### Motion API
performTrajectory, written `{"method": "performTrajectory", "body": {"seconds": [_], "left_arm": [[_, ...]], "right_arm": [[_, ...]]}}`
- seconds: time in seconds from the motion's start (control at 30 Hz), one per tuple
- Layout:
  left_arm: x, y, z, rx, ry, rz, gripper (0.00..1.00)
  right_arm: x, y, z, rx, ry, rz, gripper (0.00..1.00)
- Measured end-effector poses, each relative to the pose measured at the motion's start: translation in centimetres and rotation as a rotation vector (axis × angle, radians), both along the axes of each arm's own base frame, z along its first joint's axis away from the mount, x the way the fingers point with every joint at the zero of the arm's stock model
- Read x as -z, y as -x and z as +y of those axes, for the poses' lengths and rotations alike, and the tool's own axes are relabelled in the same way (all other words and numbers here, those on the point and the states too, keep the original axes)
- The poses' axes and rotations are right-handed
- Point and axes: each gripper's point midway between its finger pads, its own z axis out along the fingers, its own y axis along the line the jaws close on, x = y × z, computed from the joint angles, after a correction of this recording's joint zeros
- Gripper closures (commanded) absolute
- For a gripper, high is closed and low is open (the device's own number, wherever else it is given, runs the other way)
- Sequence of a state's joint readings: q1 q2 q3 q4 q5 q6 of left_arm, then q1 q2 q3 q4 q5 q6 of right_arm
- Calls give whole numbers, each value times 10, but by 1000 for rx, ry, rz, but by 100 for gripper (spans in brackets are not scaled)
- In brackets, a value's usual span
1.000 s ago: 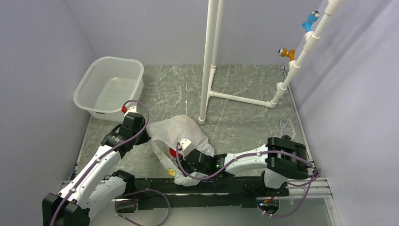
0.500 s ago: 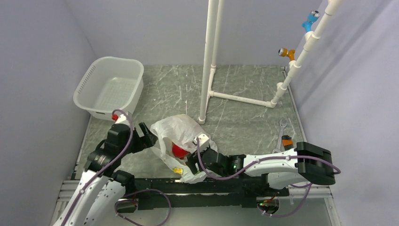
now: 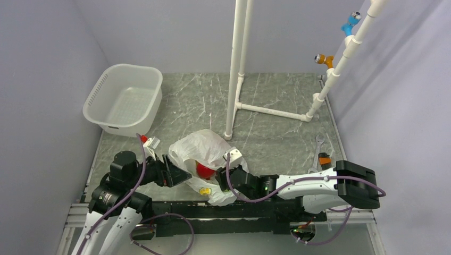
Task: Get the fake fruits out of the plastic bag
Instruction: Adjust the plastic bag at the center of the board.
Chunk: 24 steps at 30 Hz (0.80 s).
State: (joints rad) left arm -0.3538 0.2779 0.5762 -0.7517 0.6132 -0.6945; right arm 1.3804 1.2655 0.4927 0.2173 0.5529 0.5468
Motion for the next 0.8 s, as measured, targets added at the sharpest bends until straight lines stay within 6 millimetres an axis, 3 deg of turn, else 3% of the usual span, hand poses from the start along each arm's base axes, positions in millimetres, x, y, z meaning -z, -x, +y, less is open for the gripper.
{"method": "performTrajectory", "body": {"seconds": [0.2,0.43,0.53,0.6,0.7,0.8], "left_arm": [[-19,10,-18,119,56,-53,16],[14,13,-59,228,-150,-7,27],[21,7,-76,221,-227,-73,41],[25,-4,-80,171,-286,-104,41],[37,-26,-75,59,-375,-126,32],[57,-38,-67,-7,-439,-125,31]], "right_arm": [[-4,-1,2,3,-4,-3,50],[-3,-1,1,8,-6,4,60],[-1,0,-1,13,0,13,63],[-2,0,-2,15,-1,15,64],[-10,-1,-4,29,-24,8,63],[-17,-7,-8,69,-45,-1,56]]}}
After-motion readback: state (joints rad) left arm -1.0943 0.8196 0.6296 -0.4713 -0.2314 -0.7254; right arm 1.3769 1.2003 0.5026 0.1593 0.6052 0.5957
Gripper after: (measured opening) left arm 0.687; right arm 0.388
